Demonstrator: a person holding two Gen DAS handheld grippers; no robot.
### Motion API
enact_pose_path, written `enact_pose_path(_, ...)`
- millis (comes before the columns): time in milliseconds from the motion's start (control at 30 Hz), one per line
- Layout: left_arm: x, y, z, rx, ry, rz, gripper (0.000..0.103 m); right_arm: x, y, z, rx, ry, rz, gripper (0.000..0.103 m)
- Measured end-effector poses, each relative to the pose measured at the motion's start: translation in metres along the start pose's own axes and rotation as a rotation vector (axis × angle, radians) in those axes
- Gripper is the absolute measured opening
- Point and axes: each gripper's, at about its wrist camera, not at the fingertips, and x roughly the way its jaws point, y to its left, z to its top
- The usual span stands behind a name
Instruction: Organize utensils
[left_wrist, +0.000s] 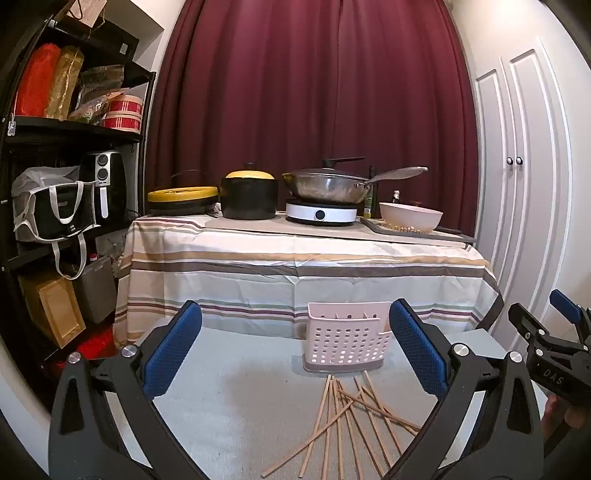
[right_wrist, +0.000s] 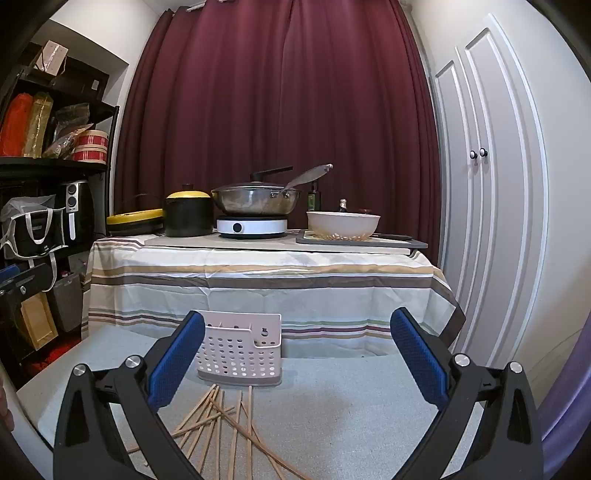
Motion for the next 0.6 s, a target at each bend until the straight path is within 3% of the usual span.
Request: enact_pose_path(600,-0.0026,-0.0001,0.0020,-0.009,0.009,-0.005,0.099,0.0009,-0.0001,0.0006,-0.002,0.005,-0.001,0.098)
